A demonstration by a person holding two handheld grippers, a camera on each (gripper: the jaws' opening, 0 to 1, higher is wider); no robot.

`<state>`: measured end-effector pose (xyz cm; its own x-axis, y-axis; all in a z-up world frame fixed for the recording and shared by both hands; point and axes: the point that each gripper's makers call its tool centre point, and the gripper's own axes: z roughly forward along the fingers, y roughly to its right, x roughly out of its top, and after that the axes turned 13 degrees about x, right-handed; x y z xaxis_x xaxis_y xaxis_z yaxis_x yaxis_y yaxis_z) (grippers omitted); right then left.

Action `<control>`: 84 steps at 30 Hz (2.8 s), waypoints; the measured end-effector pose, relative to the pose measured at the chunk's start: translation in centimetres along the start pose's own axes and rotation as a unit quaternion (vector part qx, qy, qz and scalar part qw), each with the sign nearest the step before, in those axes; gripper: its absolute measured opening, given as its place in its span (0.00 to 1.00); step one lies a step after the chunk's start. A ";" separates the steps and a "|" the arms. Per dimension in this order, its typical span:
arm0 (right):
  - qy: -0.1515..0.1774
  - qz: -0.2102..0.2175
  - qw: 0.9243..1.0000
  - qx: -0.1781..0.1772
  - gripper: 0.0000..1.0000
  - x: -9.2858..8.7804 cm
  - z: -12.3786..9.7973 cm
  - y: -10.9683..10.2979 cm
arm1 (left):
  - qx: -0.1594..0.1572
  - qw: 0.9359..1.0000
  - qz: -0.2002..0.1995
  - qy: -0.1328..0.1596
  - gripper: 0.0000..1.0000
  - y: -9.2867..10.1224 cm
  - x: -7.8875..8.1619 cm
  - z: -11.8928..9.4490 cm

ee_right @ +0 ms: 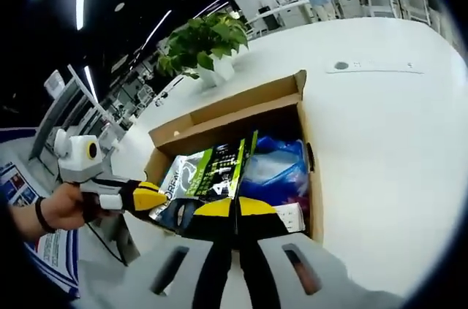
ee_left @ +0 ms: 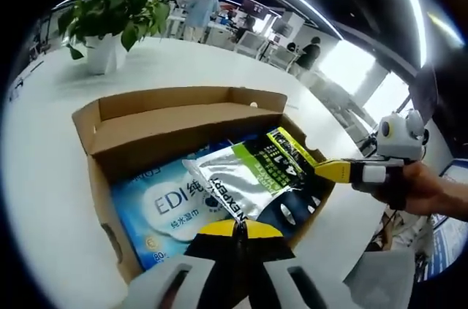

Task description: Operate the shoe box by opening the lid, removing the specified soft item, and placing it in the target area until the item is outside and the box remains undamaged.

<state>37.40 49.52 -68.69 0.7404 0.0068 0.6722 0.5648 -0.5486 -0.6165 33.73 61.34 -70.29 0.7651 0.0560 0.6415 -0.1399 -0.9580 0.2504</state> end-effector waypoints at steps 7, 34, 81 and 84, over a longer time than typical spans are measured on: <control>0.031 -0.003 1.000 0.001 0.00 1.7 -1.8 -0.2 | -0.008 1.000 0.026 0.015 0.01 1.3 1.9 -0.3; 0.158 0.064 0.983 -0.072 0.00 -0.9 -17.9 4.9 | -0.104 0.982 0.156 0.006 0.01 17.4 3.7 1.9; 0.179 0.099 0.972 -0.115 0.00 2.4 -24.9 15.3 | -0.133 0.962 0.239 -0.018 0.02 27.5 6.0 9.4; 0.171 0.096 0.974 -0.114 0.00 3.1 -24.3 16.1 | -0.128 0.962 0.241 -0.019 0.03 27.4 6.4 10.2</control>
<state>39.90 20.38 -66.59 0.6374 -0.3712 0.6752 0.3044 -0.6837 -0.6633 41.18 32.63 -66.72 0.5933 -0.3926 0.7027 -0.6312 -0.7687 0.1034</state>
